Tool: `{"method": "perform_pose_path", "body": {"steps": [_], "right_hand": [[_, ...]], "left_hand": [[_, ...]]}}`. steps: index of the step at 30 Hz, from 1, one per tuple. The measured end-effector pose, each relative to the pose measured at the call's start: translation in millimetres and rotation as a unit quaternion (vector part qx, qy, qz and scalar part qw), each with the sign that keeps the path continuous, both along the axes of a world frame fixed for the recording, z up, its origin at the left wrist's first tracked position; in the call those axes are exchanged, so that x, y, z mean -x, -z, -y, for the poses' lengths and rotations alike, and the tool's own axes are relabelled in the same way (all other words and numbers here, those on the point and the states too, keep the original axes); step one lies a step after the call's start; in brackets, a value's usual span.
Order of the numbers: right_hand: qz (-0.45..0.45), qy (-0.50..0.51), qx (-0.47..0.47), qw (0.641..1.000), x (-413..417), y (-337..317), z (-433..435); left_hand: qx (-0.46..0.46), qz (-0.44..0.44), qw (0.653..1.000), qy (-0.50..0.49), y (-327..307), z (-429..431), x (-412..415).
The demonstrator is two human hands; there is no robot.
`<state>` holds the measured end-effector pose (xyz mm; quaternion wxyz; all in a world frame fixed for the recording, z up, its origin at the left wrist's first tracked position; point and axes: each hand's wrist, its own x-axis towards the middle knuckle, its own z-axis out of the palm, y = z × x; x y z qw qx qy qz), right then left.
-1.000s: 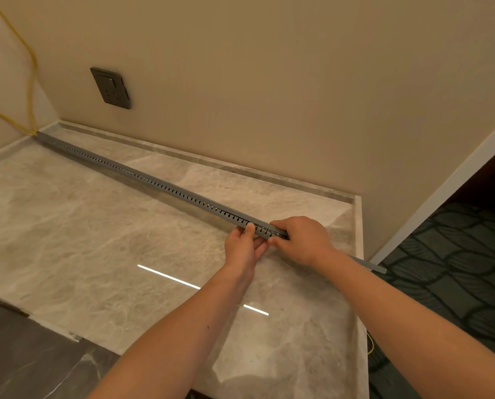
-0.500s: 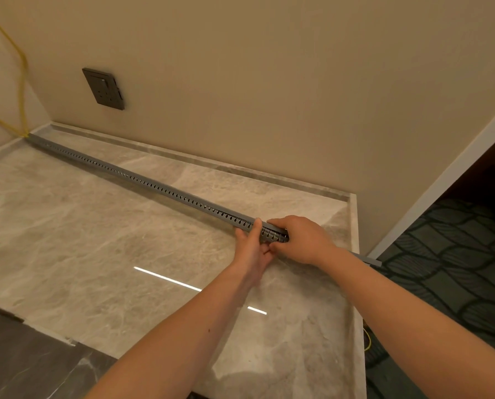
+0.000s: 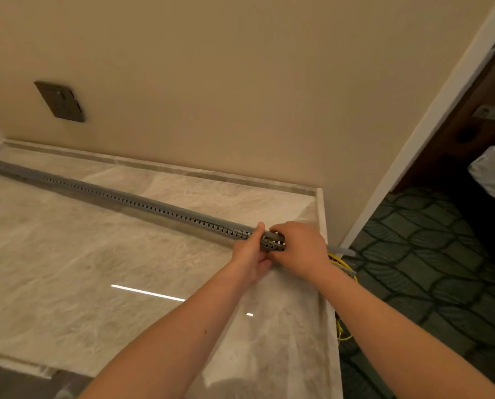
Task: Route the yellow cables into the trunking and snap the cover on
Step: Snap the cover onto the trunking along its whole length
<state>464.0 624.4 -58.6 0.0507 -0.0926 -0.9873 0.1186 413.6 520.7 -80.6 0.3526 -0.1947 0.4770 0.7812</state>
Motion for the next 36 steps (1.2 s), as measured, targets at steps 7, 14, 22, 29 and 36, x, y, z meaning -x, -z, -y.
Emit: {"method": "perform_pose_path", "body": {"steps": [7,14,22,29,36], "right_hand": [[0.03,0.073,0.01,0.997,-13.2,-6.0,-16.2],[-0.059,0.191,0.015,0.98,-45.5,7.9,-21.0],[-0.114,0.163,0.07,0.977,-58.9,19.3,-21.8],[-0.153,0.274,0.227,0.922,-68.4,22.0,-26.9],[-0.101,0.354,0.326,0.871,-70.8,24.0,-29.9]], "left_hand": [[0.023,-0.008,0.999,-0.048,0.5,-7.3,0.7],[0.02,0.003,0.995,-0.102,1.6,-16.4,-5.4],[-0.004,0.011,0.997,-0.08,4.1,-28.3,-21.8],[0.042,-0.01,0.996,-0.077,4.2,-43.1,-28.7],[0.056,-0.024,0.992,-0.11,5.4,-47.1,-33.7]]}}
